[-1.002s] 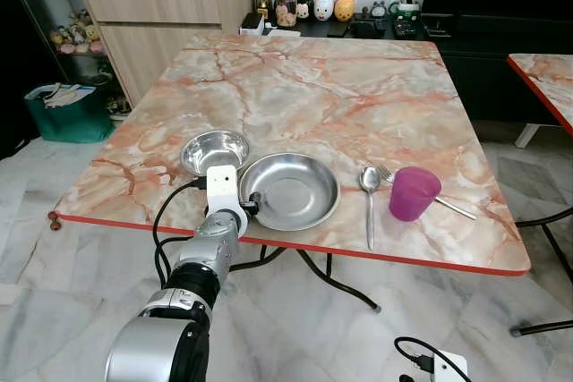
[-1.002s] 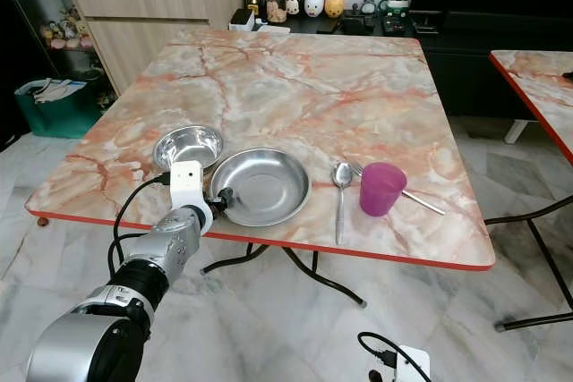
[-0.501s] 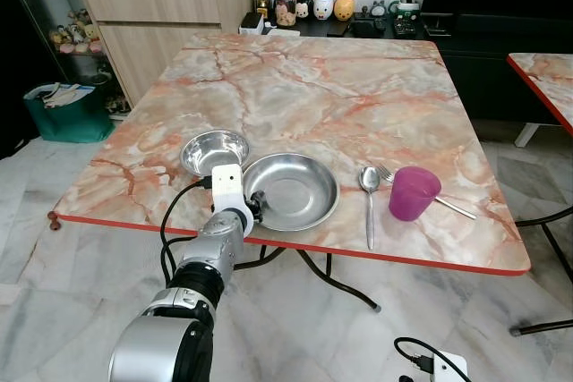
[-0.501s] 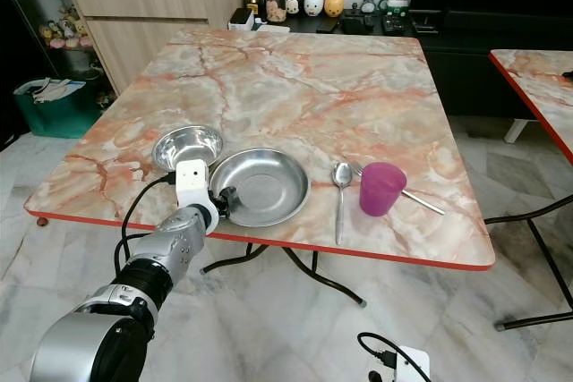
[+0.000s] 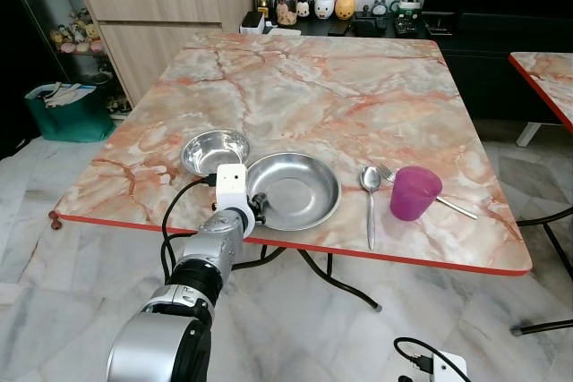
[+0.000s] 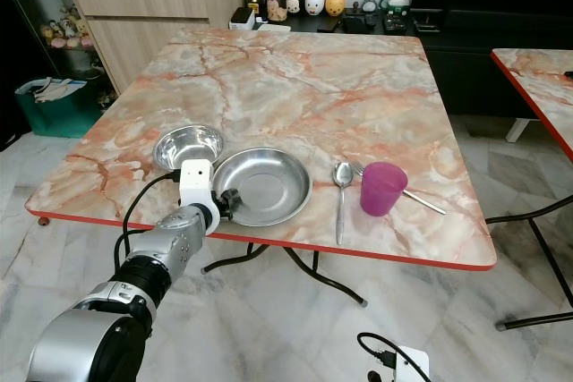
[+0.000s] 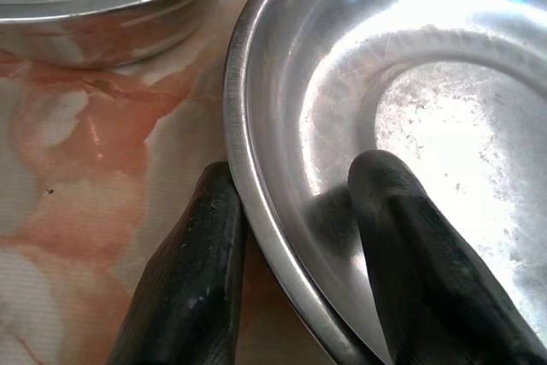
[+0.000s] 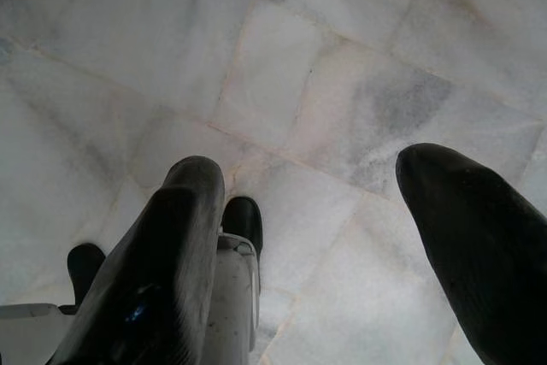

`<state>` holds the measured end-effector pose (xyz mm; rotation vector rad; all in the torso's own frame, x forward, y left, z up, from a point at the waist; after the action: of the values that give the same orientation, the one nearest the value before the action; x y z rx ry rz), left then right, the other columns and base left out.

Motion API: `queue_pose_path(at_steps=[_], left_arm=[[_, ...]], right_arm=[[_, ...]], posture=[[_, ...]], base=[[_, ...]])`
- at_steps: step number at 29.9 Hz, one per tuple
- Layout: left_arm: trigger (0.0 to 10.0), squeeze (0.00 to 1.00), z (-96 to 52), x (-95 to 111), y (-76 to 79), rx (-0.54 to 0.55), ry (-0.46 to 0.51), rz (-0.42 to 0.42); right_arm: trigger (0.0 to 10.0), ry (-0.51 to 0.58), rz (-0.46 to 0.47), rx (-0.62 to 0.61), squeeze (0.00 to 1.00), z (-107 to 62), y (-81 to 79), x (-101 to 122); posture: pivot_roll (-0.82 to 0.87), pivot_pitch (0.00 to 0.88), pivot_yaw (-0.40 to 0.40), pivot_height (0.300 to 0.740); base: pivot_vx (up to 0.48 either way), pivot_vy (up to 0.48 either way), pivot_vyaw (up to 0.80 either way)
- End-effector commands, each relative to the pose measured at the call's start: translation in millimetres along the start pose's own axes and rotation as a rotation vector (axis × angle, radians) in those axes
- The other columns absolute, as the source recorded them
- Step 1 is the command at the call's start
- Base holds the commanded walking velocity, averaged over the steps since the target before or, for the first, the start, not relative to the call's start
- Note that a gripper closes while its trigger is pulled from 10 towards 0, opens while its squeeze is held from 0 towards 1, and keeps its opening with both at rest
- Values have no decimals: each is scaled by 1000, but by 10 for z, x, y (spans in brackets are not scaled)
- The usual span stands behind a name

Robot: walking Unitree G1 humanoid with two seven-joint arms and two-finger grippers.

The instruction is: Setting the table

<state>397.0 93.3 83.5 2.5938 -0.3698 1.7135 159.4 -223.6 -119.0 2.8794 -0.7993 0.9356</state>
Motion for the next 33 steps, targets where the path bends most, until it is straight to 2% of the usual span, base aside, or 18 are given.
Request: queue_pose_path(at_steps=[1,6,7,8,9,33], left_arm=[[10000,0,6,16,9,-14,-17,50],[10000,0,1,-20,43,-26,-30,82],[8549,0,1,-21,47,-27,-29,85],[8549,0,0,-20,49,-28,-29,87],[0,0,0,-15,52,-30,-27,85],[0,0,-10,-34,23,-35,-38,65]], right_arm=[[10000,-9,7,1,0,-2,-8,-23],[10000,-10,6,2,0,-2,-7,-24],[10000,-10,5,2,0,-2,-7,-24],[10000,-10,5,2,0,-2,-7,-24],[10000,-10,6,3,0,-2,-8,-23],[10000,-11,-4,3,0,-1,0,-15]], posture=[[83,0,9,740],[83,0,10,740],[83,0,10,740],[83,0,10,740],[84,0,9,740],[94,0,-1,740]], base=[[0,0,0],[0,0,0],[0,0,0],[0,0,0],[0,0,0],[0,0,0]])
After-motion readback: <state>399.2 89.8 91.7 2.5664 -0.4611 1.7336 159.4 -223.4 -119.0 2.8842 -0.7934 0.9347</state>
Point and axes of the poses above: a point about 5 cm out from each wrist's last joint towards the gripper, its own z axis pointing out of the wrist towards the gripper, its own x axis along the axis of the wrist's last joint, y = z × x, the point moved 3 cm from there along z, pointing out of the wrist towards the gripper, and after that the axes turned 15 degrees about z, right-handed, at the moved point
